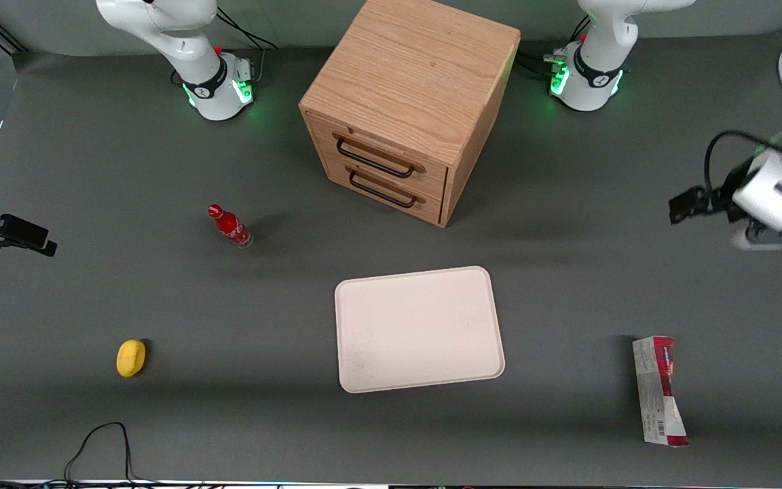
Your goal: Place red cookie box on tray
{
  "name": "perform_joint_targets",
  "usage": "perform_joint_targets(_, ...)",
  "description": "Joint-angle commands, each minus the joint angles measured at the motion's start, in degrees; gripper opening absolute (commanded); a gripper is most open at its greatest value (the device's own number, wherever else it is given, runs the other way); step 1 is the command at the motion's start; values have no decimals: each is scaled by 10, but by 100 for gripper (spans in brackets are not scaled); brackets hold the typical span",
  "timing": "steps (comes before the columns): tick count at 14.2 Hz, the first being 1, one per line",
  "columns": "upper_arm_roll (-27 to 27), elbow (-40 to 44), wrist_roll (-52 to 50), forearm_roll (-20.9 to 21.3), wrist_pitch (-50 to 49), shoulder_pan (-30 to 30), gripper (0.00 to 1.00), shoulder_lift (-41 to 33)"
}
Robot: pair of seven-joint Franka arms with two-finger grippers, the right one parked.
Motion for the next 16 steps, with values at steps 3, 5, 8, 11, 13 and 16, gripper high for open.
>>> perform_joint_targets(3, 34, 171, 3, 8, 133, -40, 100, 226)
perform_joint_targets(5, 56, 180, 10, 11, 211, -49, 100, 280)
perform_joint_targets(8, 108, 212, 100, 21, 305, -65, 100, 360)
perform_joint_targets(11, 113, 213, 97, 10, 347, -67, 100, 397)
perform_joint_targets(13, 115, 209, 91, -1, 388, -67, 99, 417)
perform_joint_targets(16, 118, 204, 66, -23, 392, -72, 38, 428)
